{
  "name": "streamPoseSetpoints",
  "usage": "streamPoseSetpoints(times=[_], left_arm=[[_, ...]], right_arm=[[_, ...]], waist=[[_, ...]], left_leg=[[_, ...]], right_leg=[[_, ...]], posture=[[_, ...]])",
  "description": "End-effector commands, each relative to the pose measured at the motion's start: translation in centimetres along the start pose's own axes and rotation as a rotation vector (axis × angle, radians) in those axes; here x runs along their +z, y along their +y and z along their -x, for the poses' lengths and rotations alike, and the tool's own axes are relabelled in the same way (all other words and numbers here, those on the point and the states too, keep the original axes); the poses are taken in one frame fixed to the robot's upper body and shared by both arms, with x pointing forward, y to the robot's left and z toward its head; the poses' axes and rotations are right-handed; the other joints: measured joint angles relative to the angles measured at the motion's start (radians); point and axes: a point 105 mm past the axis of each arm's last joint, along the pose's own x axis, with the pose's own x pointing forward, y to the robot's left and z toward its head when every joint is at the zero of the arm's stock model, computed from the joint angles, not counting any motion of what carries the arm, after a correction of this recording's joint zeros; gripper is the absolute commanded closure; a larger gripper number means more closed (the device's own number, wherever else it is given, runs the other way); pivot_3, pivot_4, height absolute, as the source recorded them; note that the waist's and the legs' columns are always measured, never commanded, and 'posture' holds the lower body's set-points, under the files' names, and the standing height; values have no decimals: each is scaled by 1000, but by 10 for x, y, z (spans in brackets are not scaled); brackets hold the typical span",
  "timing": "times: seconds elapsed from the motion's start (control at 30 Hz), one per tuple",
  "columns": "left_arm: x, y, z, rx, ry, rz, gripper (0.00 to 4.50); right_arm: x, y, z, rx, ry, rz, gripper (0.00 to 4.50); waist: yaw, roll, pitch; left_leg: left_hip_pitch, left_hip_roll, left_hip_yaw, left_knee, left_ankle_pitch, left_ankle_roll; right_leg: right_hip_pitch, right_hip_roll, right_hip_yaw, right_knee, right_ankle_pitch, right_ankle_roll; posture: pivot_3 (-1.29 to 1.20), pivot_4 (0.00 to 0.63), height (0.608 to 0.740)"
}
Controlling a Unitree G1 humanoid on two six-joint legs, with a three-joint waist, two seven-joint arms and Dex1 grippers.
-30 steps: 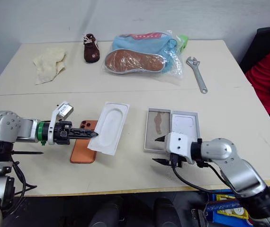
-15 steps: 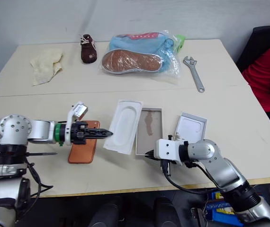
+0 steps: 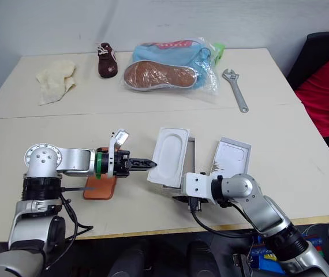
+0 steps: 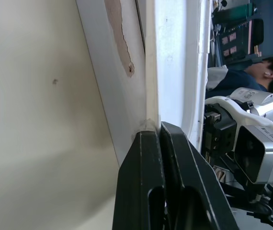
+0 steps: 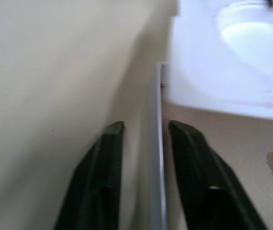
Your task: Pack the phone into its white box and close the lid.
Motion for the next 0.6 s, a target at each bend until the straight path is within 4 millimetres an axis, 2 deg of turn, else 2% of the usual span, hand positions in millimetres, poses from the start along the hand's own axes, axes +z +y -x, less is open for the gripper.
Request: streamPoseSetpoints(times=[0.03, 0.2, 0.23, 0.4, 0.5, 0.6], left_arm=[[8, -13, -4, -33, -25, -17, 4500], [3, -6, -13, 25, -26, 6, 4500], [1, -4, -14, 40, -26, 12, 4500], [-8, -1, -23, 57, -8, 35, 4500], [-15, -3, -29, 55, 12, 29, 4500], [-17, -2, -33, 68, 18, 35, 4500]], right_arm=[[21, 1, 16, -28, -59, 4, 1893], [43, 8, 61, -81, -120, -85, 187], [45, 8, 71, -101, -123, -105, 57], [44, 3, 111, -222, -73, -158, 57], [40, -1, 123, -279, -45, -167, 57], [41, -1, 125, -298, -46, -177, 57]], waist=[[2, 0, 0], [14, -1, 0], [14, -2, 0], [18, -4, 1], [22, -4, 0], [25, -5, 0]], left_leg=[[0, 0, 0, 0, 0, 0], [0, 0, 1, 0, 0, 0], [0, 0, 1, 0, 0, 0], [1, 0, 2, 0, -1, -1], [1, 0, 2, 0, -1, 0], [1, 0, 2, 0, -1, 0]], right_leg=[[0, 0, 0, 0, 0, 0], [1, 0, 0, -2, 0, 1], [2, 0, -1, -2, 0, 1], [2, 0, 0, -2, 0, 1], [2, 0, 0, -2, 0, 1], [2, 0, 0, -2, 0, 1]], posture=[[0, 150, 740], [0, 150, 740], [0, 150, 740], [0, 150, 740], [0, 150, 740], [0, 150, 740]])
